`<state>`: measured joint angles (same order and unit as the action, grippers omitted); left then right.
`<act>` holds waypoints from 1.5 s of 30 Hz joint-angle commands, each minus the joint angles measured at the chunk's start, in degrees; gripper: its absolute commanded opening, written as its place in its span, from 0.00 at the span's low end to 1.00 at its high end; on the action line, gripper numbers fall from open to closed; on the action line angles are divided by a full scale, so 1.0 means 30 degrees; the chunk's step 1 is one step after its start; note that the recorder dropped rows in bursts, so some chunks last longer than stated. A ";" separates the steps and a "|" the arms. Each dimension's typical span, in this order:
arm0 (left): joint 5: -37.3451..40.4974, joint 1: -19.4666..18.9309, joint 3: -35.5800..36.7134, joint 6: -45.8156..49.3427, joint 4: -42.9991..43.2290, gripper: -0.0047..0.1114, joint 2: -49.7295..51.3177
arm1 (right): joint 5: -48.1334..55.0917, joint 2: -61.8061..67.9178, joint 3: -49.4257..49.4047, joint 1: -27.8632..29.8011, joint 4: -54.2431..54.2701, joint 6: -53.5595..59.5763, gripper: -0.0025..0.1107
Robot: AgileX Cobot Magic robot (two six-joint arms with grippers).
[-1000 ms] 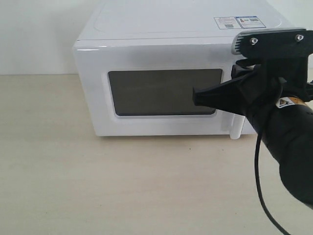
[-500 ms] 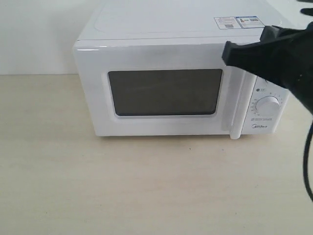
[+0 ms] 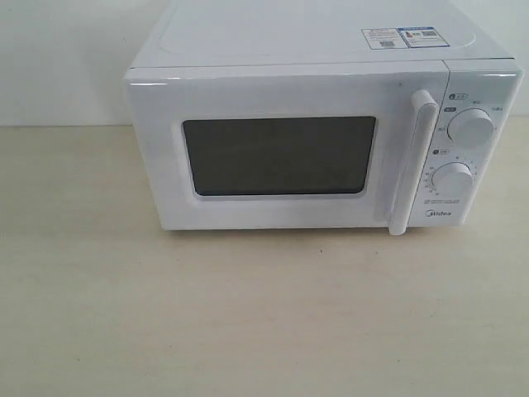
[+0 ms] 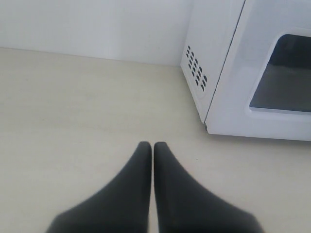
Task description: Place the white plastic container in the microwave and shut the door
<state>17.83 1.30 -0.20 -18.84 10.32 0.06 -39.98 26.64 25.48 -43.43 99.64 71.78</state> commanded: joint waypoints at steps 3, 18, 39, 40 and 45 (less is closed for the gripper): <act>-0.0002 -0.0078 0.0068 0.0061 -0.0120 0.07 -0.0019 | 0.2319 -0.5187 -0.2918 0.2256 0.0104 -0.1073 0.02; -0.0002 -0.0078 0.0068 0.0061 -0.0120 0.07 -0.0019 | 0.8480 -0.8821 -0.5605 1.0017 0.0104 -0.1394 0.02; 0.0002 -0.0040 0.0068 0.0061 -0.0074 0.07 -0.0019 | 1.5304 -0.8879 -0.5605 1.0833 -0.1298 0.2661 0.02; 0.0002 -0.0040 0.0068 0.0061 -0.0074 0.07 -0.0019 | 1.5919 -0.8879 -0.5605 1.0833 -0.2664 0.1872 0.02; 0.0002 -0.0040 0.0068 0.0061 -0.0074 0.07 -0.0019 | 1.7472 -0.8879 -0.5605 1.0833 -1.4770 -0.7637 0.02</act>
<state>17.83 1.30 -0.20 -18.84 10.32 0.06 9.75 0.26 8.93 -11.34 75.10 65.26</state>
